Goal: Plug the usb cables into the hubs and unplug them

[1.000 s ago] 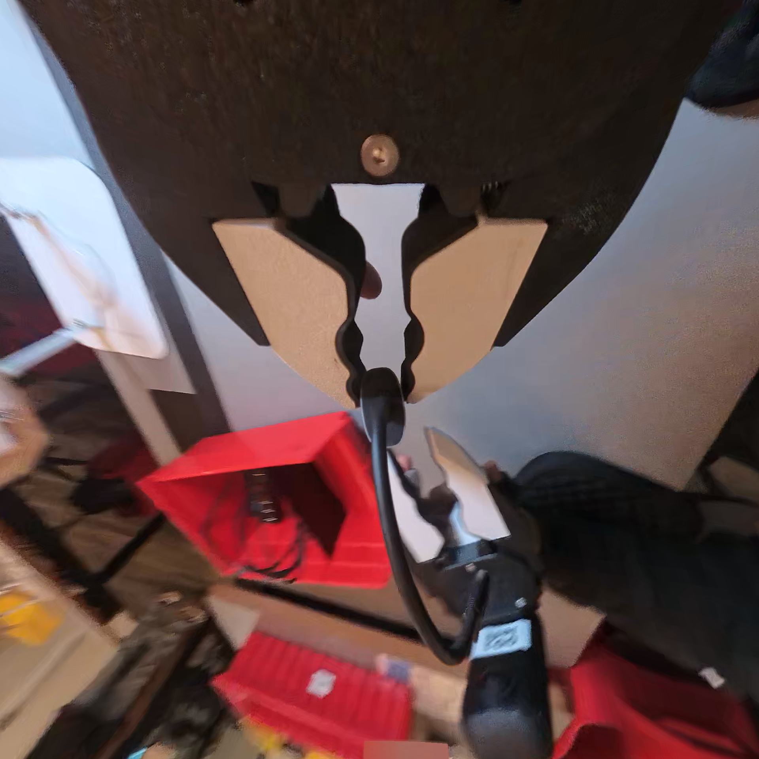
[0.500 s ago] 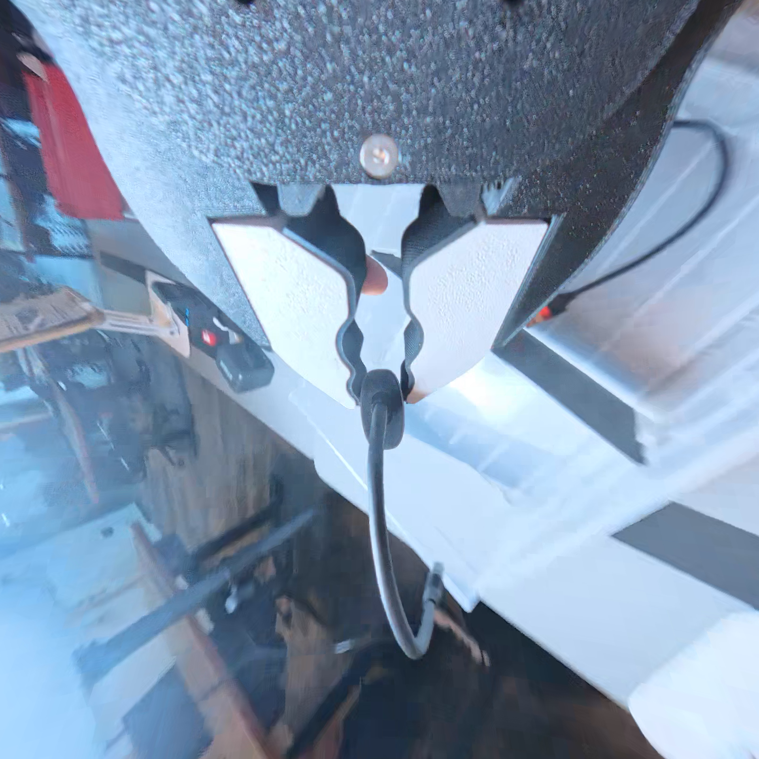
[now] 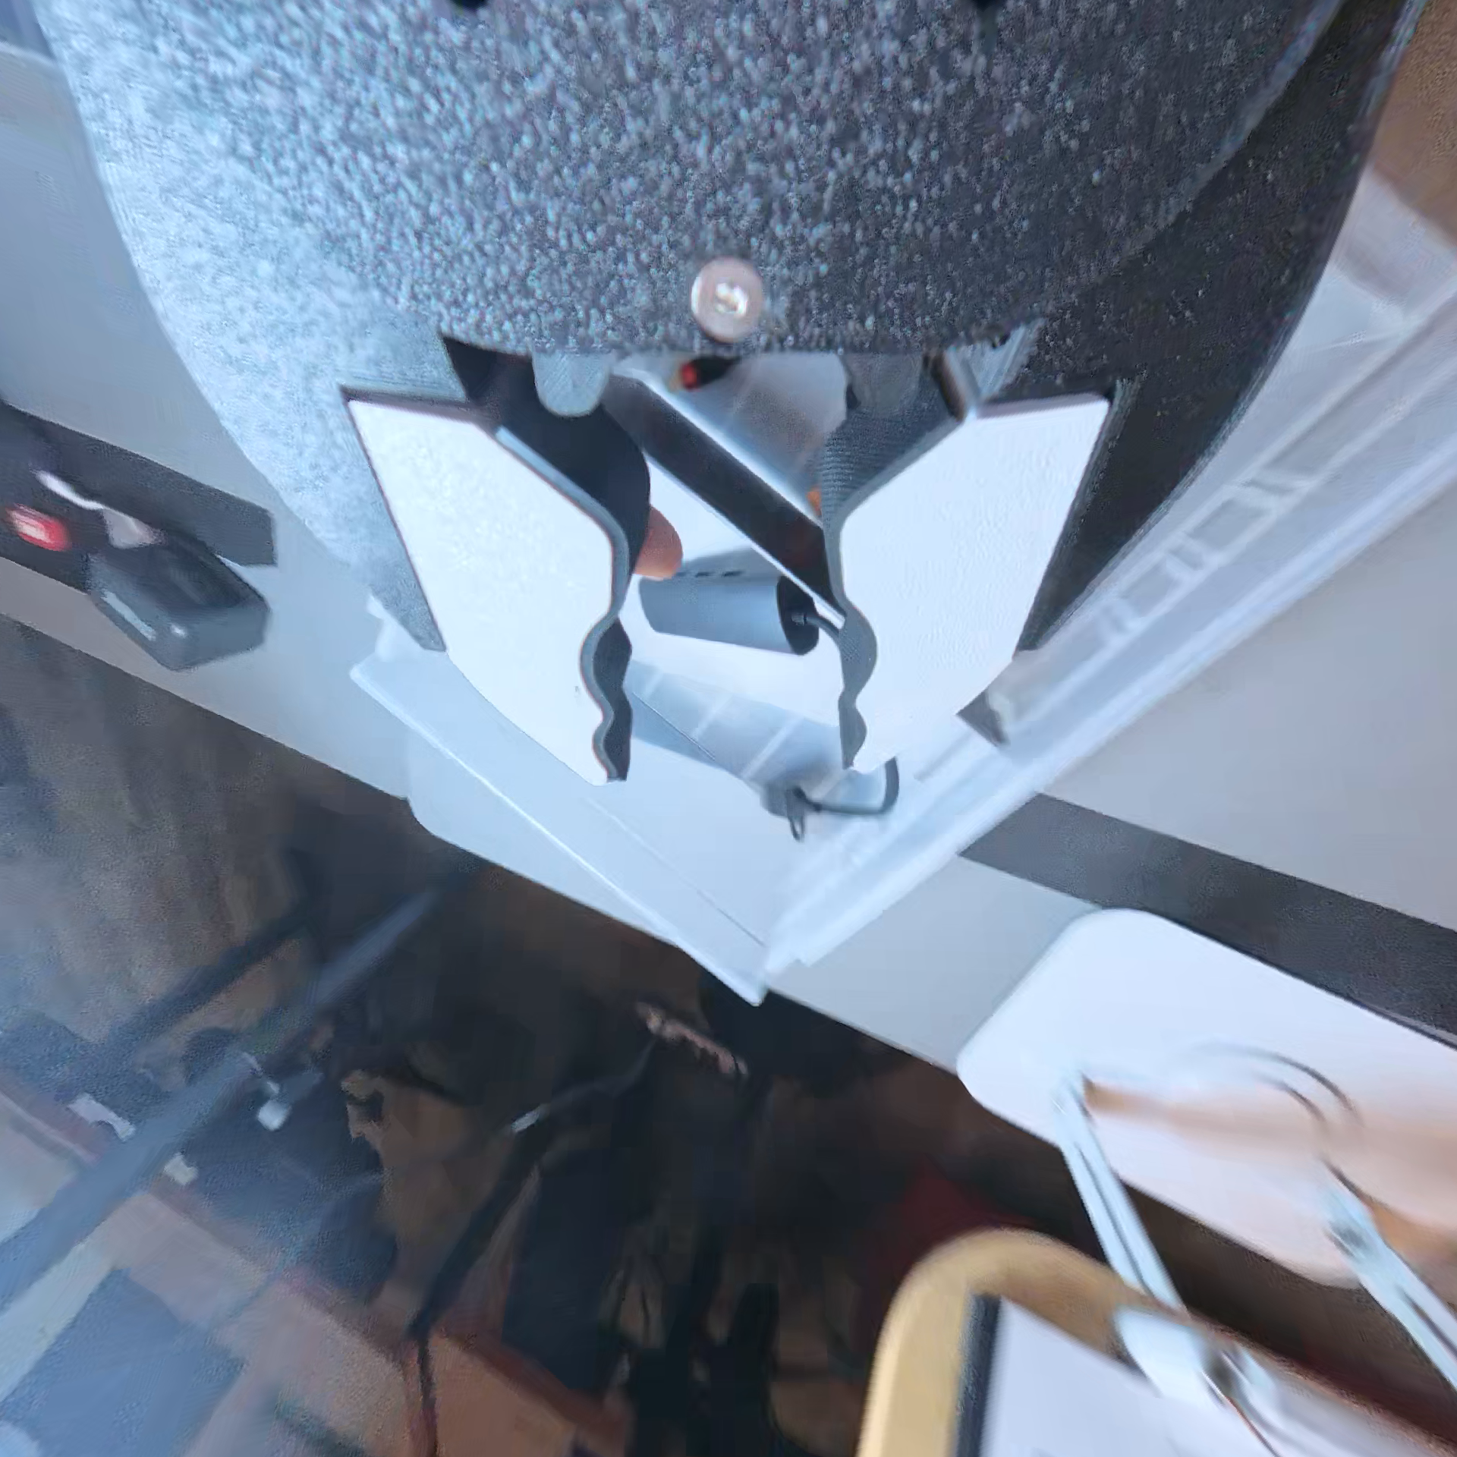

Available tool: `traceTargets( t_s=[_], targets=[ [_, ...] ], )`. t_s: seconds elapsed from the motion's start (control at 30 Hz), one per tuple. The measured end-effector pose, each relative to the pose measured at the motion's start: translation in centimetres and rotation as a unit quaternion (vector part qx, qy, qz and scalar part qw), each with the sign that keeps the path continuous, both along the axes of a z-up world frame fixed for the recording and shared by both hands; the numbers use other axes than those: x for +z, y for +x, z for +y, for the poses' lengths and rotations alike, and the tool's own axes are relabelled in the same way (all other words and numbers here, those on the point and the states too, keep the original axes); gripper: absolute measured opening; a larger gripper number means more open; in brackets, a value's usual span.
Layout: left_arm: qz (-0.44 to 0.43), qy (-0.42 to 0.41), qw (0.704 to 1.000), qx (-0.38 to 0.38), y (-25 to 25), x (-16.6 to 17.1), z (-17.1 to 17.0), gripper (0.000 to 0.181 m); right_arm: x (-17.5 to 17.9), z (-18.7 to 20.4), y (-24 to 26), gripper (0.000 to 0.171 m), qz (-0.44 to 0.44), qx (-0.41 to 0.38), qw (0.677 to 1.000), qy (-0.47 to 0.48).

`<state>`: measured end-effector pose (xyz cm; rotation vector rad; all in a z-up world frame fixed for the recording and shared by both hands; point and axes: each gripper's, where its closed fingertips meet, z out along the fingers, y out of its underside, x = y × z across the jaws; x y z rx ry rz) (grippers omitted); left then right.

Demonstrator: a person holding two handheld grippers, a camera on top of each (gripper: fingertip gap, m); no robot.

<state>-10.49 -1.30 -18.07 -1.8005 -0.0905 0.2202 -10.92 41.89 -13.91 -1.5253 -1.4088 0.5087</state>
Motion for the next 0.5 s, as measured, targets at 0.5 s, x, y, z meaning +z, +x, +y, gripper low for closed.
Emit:
traceTargets(
  t_s=[0.5],
  targets=[
    [0.087,-0.107,0.980,0.142,-13.7,6.8,-8.9,0.041,-3.4,-26.0,13.9,0.046,0.162,0.240,0.946,-0.149]
  ],
)
